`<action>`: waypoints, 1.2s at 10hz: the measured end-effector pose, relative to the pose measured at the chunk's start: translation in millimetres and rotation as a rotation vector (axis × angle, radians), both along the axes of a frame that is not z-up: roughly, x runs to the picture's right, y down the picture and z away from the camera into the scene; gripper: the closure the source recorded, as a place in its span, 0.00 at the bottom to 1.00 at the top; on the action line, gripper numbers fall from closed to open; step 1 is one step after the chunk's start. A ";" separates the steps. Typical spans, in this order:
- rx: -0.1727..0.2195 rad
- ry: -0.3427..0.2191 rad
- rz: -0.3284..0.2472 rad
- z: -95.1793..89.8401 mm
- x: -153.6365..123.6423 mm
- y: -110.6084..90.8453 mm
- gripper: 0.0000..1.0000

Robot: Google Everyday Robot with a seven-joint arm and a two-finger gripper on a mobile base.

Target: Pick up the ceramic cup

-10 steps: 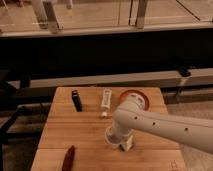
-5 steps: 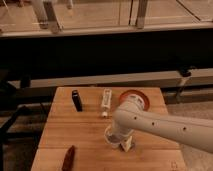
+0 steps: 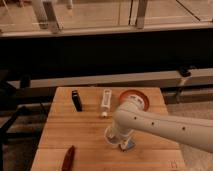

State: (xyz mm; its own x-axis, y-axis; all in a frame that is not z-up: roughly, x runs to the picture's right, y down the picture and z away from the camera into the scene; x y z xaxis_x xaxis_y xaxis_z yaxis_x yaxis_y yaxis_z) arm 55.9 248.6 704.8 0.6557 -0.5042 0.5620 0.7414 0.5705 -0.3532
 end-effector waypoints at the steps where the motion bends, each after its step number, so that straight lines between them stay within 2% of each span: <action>1: -0.001 0.001 0.004 0.7 1.4 0.4 0.63; 4: -0.001 -0.002 0.004 1.5 0.6 -0.6 0.95; 5: -0.002 -0.002 0.000 -1.6 -0.4 -3.8 0.98; 12: -0.007 -0.007 -0.008 -0.6 -4.4 -10.7 0.99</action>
